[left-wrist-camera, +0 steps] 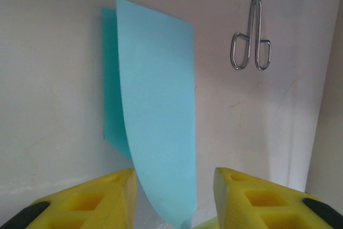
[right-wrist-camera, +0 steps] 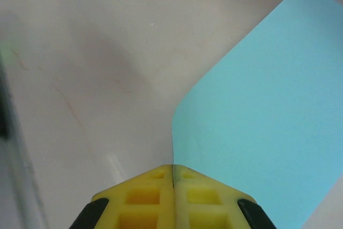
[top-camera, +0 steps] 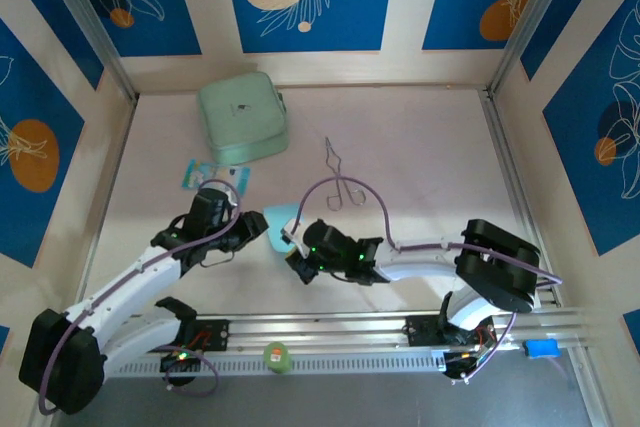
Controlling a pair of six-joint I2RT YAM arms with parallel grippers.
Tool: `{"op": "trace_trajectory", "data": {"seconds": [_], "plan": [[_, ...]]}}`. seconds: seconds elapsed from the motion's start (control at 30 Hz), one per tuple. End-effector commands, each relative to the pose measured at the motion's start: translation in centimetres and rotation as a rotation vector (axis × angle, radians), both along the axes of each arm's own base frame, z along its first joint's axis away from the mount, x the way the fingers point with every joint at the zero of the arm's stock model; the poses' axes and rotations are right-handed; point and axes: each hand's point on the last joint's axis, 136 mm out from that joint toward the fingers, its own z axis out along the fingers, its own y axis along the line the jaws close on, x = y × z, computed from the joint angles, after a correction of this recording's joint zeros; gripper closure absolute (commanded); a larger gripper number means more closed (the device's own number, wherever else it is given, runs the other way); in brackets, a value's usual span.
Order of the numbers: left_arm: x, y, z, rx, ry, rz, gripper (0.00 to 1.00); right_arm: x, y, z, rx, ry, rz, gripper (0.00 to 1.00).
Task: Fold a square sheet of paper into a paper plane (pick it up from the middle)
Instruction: Perform the third fold on the triangle at the bottom-center of the table.
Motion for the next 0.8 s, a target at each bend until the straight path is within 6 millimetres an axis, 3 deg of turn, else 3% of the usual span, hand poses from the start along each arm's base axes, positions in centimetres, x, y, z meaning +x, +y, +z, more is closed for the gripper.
{"op": "trace_trajectory", "data": {"seconds": [0.0, 0.37, 0.63, 0.77], "plan": [[0.3, 0.1, 0.3, 0.025, 0.001, -0.042, 0.66, -2.2, 0.8, -0.1, 0.043, 0.275, 0.048, 0.98], [4.2, -3.9, 0.9, -0.038, -0.010, -0.183, 0.86, -1.1, 0.3, -1.2, 0.123, 0.464, 0.030, 0.98], [5.4, -5.6, -2.8, -0.055, 0.073, -0.236, 0.91, -0.9, 0.3, -1.8, 0.154, 0.512, 0.048, 0.98], [5.2, -6.0, -5.8, -0.027, 0.129, -0.246, 0.92, -0.8, 0.3, -2.2, 0.155, 0.520, 0.041, 0.99]]}}
